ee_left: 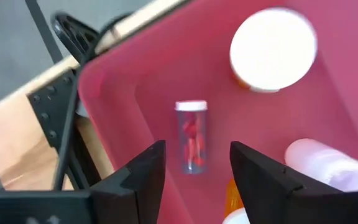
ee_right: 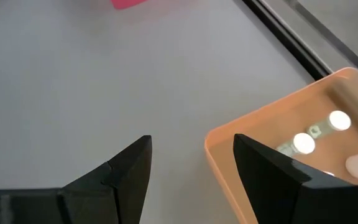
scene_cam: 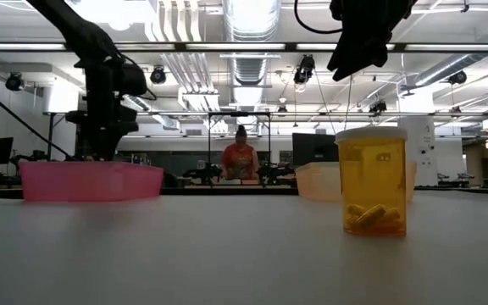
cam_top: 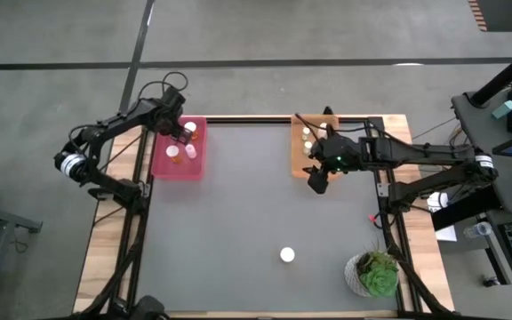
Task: Pick and place medicine bottles into bin by pill shape (circle, oval)
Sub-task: Put the orange capsule bottle into the pink bin
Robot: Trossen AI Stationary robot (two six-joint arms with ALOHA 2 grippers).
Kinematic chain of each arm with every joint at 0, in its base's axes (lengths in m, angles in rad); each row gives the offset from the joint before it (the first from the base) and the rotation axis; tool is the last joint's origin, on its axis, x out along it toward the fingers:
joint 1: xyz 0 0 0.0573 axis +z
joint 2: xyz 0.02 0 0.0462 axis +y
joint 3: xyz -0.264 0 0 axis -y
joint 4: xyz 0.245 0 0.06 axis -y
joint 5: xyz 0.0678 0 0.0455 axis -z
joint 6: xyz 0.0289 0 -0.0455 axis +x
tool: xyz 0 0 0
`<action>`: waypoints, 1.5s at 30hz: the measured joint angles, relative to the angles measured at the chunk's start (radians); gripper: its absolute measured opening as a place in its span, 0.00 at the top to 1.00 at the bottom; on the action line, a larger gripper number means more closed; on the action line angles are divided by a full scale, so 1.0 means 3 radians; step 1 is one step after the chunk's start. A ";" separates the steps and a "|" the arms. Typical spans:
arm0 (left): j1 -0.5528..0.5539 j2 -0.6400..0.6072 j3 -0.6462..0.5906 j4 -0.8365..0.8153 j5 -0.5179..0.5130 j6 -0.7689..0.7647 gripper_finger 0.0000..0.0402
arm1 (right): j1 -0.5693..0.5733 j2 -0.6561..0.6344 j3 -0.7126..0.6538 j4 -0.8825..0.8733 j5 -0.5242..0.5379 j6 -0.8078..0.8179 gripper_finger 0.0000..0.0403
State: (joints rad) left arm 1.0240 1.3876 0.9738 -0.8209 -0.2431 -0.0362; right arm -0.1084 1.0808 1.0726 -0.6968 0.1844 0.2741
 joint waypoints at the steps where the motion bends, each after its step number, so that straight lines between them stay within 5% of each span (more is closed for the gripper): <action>1: -0.0017 -0.0049 0.0011 -0.0003 -0.0002 0.0010 0.59 | 0.0016 0.0001 -0.0006 0.0002 -0.0001 0.0011 0.46; 9: -0.0437 -0.0766 0.0049 0.0013 0.0006 0.0056 0.59 | 0.0293 0.0002 -0.0235 0.0315 -0.0001 0.0017 0.46; 20: -0.1836 -0.1543 -0.0173 0.0868 0.0170 -0.0319 0.59 | 0.0946 0.0006 -0.0536 0.0798 -0.0001 -0.0012 0.46; 30: -0.2973 -0.1604 -0.0383 0.2025 0.0171 -0.0297 0.59 | 0.1730 0.0007 -0.0675 0.0984 0.0006 0.0234 0.46; 45: -0.3776 -0.1243 -0.0388 0.2723 0.0170 0.0063 0.59 | 0.2279 0.0007 -0.1121 0.1500 0.0289 0.0460 0.46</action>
State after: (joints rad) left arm -0.1089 1.0146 0.8574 -0.0041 -0.1921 -0.0173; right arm 0.5753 1.0828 0.7362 -0.2469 0.2711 0.4122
